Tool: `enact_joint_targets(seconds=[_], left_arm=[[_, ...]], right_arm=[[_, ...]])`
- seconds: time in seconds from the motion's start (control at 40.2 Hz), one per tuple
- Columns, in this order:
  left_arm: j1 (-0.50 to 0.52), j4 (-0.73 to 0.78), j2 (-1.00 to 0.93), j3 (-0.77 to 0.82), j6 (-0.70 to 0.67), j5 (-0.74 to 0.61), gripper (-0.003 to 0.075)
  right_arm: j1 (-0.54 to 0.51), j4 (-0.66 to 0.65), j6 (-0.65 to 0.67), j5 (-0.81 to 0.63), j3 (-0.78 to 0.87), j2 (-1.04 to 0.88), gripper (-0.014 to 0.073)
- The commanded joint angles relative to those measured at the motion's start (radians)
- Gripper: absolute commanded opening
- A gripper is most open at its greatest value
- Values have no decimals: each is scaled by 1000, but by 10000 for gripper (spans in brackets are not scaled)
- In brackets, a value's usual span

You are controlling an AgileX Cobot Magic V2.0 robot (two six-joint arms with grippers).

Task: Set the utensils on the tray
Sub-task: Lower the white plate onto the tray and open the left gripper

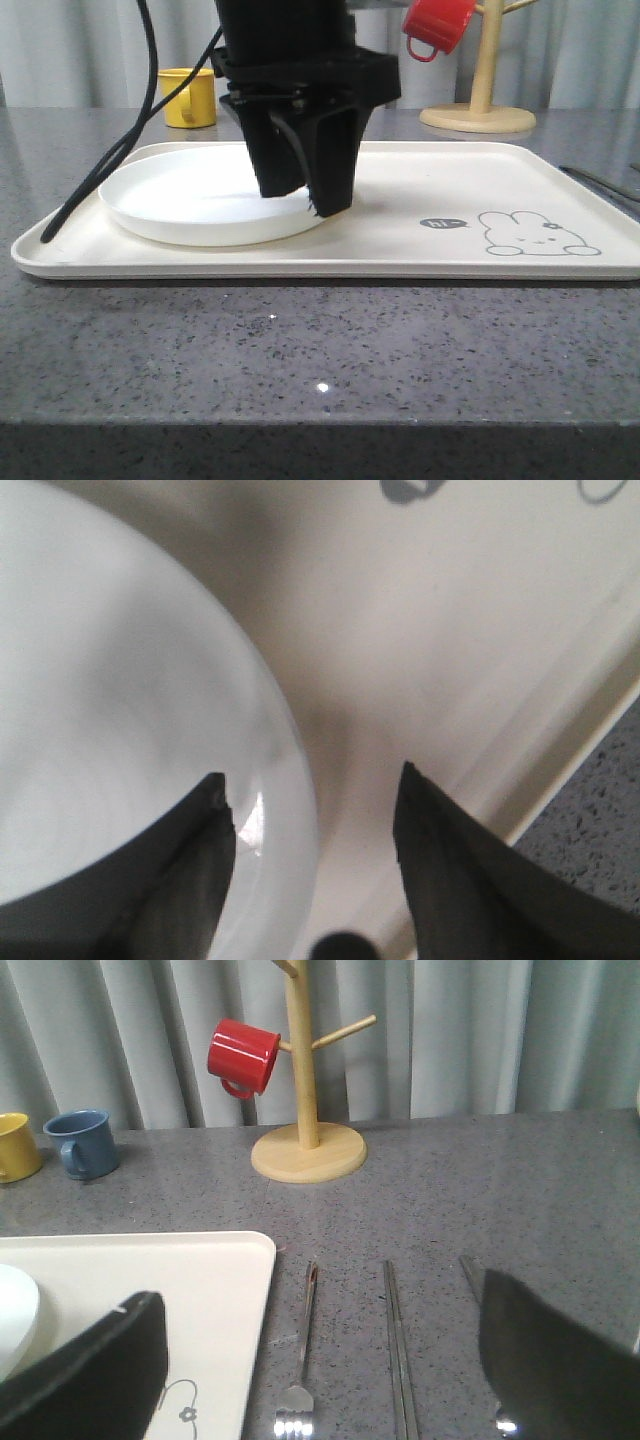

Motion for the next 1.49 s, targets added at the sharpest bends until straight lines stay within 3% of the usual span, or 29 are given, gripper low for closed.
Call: enact_joint_targets(seconds=[0.0,0.299,0.373,0.647,0.771,0.921,1.095,1.219,1.468], left_arm=[[-6,-12,-88,-64,-9,39,388],[72,55,-240,-40,-9,39,375],[126,54,-287,-3,-11,39,318],[446,54,-518,292,-29,21,-20],[570,35,-631,438,-34,-76,-18],[660,-29,-787,626,-34,-286,-18],[647,-36,-1001,889,-32,-620,-18],[618,-36,-1164,1053,-32,-789,-18],[598,-36,-1512,1269,-32,-880,-18]], right_arm=[[-6,4,-6,-82,-36,15,654],[-6,4,-6,-82,-36,15,654],[-6,4,-6,-82,-36,15,654],[-6,4,-6,-82,-36,15,654],[-6,4,-6,-82,-36,15,654],[-6,4,-6,-82,-36,15,654],[-6,4,-6,-82,-36,15,654],[-6,4,-6,-82,-36,15,654],[-6,4,-6,-82,-36,15,654]])
